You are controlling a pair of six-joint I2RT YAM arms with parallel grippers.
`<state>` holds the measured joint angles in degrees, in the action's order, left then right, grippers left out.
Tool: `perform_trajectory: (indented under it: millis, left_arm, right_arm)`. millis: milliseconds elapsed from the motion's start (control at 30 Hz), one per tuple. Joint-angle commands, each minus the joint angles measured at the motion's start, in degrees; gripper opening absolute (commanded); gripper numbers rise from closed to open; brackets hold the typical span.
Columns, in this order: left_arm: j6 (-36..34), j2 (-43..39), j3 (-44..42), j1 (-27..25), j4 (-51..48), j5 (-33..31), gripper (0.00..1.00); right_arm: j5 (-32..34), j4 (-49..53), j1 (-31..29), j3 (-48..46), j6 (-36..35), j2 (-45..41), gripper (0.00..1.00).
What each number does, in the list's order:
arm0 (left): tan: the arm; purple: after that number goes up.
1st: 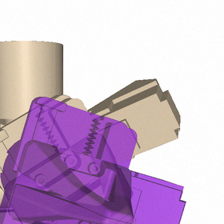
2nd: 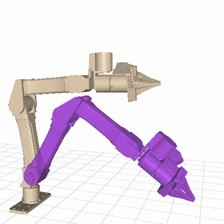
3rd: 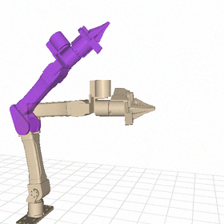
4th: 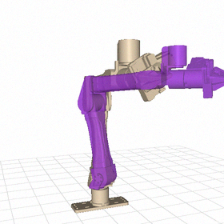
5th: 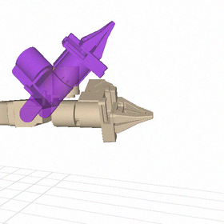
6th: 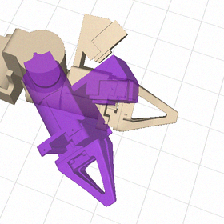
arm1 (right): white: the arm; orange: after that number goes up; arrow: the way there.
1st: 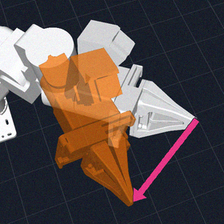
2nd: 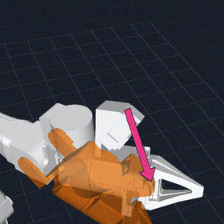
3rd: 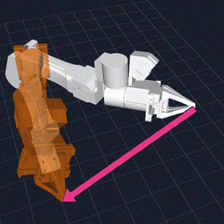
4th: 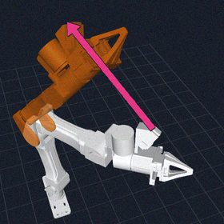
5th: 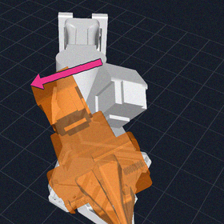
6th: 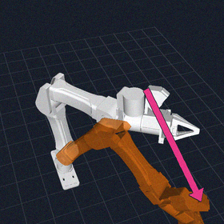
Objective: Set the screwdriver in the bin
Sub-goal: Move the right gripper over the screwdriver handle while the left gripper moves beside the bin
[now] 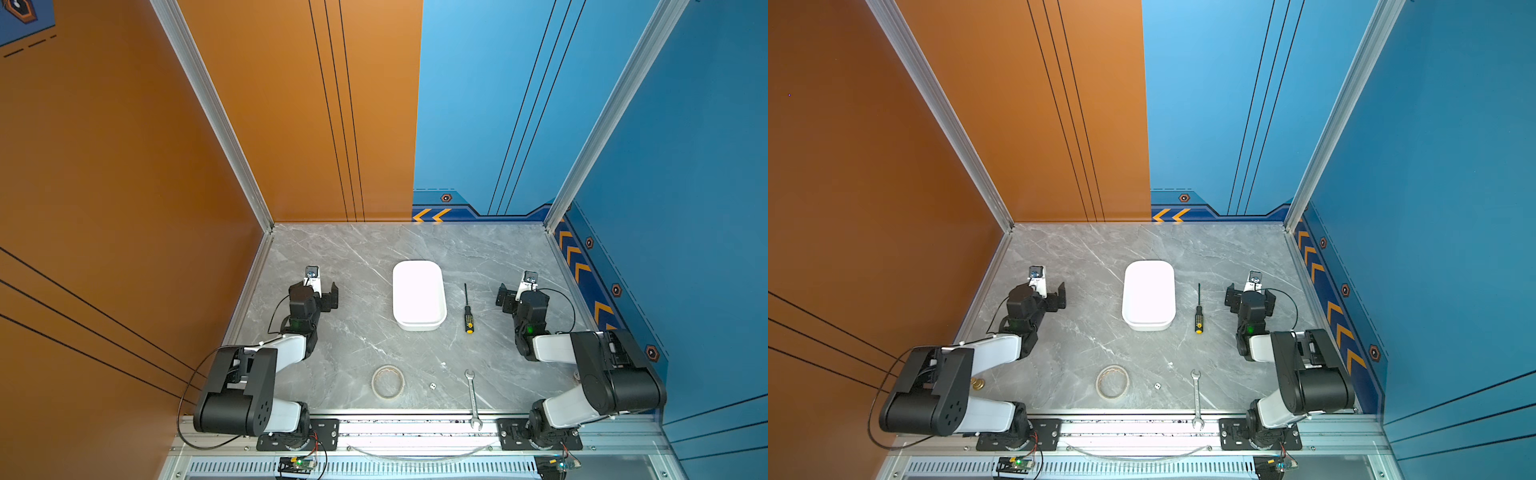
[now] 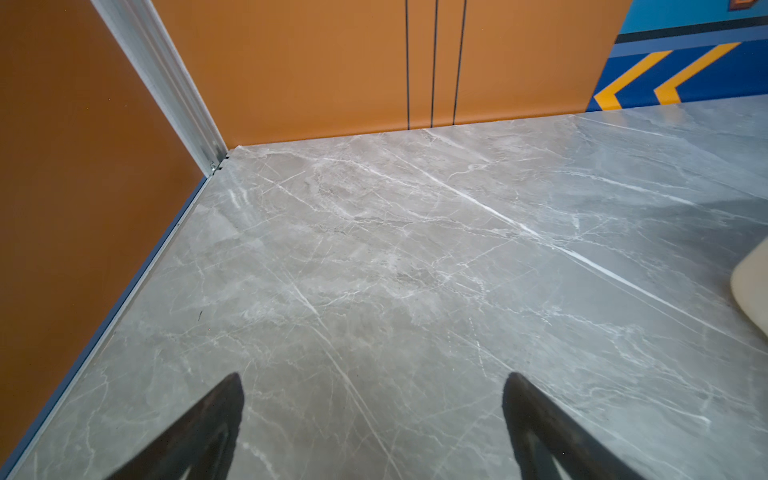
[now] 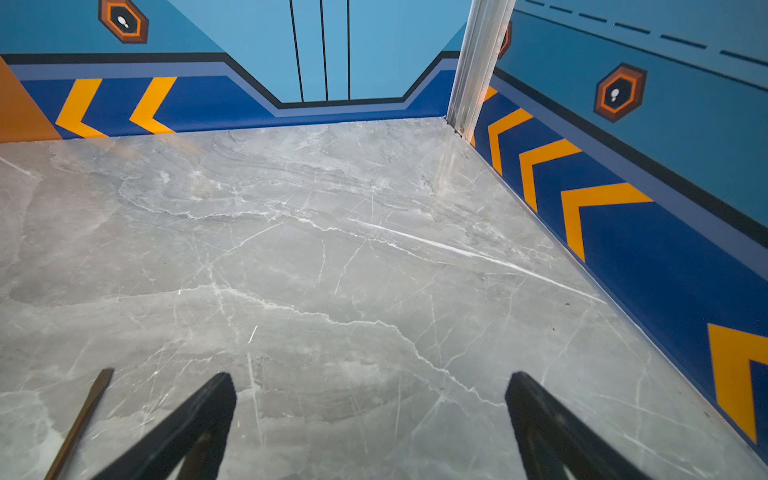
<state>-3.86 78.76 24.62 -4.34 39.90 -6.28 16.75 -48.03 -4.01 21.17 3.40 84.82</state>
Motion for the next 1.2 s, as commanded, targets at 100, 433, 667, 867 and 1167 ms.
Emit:
perform_trajectory:
  millis: [100,433,667,867,1167]
  left_arm:
    - [3.5,-3.8,6.0,-1.1,-8.1,13.9,0.98]
    - [18.2,3.5,16.1,-0.8,-20.9,35.1,0.98]
    - [21.4,7.0,19.9,-1.2,-27.1,43.7,0.98]
    - [22.6,7.3,17.9,-3.6,-27.0,46.1,0.98]
    - [22.8,7.0,16.4,-8.1,-26.8,48.4,0.98]
  right_arm:
    - [-0.4,24.6,-1.1,8.6,3.0,-12.6,1.00]
    - [-21.6,60.7,-1.9,22.4,11.2,-15.5,1.00]
    - [-28.6,66.3,-5.9,23.3,15.5,-14.6,1.00]
    - [-24.6,68.5,-14.2,23.4,20.0,-11.7,0.99]
    - [-17.3,69.8,-20.0,23.1,23.6,-6.3,0.88]
